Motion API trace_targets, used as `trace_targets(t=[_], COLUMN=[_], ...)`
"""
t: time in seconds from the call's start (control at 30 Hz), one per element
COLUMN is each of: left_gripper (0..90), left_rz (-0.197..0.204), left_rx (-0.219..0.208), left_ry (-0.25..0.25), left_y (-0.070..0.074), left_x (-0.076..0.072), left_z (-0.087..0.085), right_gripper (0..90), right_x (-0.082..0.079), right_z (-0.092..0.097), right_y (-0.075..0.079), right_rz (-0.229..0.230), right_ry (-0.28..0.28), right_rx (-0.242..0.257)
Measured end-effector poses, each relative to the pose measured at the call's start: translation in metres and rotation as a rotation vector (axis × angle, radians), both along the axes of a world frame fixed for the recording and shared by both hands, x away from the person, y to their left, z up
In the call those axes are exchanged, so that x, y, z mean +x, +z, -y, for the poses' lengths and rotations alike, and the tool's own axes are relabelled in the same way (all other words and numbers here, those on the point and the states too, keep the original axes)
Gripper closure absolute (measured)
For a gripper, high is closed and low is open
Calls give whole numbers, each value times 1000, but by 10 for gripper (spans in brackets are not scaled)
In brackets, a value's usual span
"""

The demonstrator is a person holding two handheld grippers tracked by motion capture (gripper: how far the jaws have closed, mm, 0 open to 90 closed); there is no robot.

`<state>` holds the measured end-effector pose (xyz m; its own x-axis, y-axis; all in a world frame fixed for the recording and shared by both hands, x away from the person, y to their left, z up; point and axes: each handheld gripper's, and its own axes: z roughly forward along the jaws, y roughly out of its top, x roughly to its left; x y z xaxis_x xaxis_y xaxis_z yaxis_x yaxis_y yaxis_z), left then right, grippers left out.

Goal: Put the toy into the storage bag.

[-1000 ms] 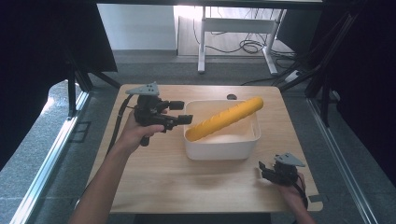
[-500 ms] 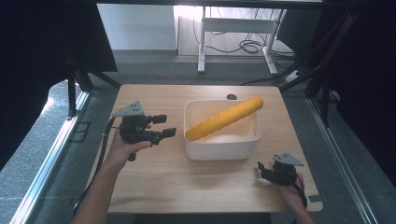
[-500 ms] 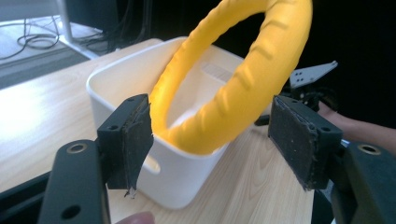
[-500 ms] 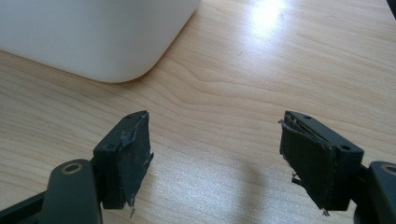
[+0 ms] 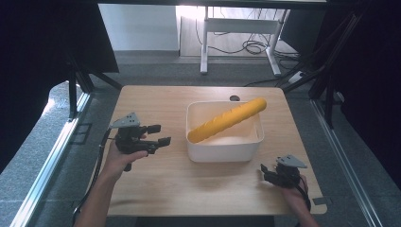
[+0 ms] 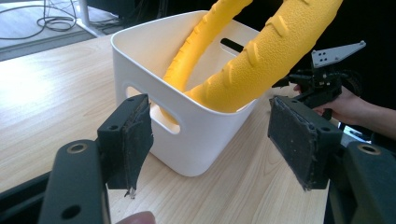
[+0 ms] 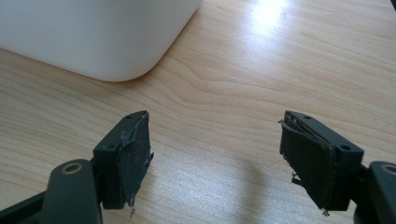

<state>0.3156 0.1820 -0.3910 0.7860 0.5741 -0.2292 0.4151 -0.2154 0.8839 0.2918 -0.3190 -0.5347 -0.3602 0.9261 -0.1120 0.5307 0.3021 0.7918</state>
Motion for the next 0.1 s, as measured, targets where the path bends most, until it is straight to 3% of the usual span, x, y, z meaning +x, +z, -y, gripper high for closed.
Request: trace_targets(t=[0.1], left_gripper=[305], left_rz=[0], left_rx=[-6], left_ry=[0], left_y=[1], left_x=[1], left_z=[0], right_gripper=[247], right_x=[0], right_z=[0], right_y=[0], right_rz=[3], right_ry=[3], right_rx=[-3])
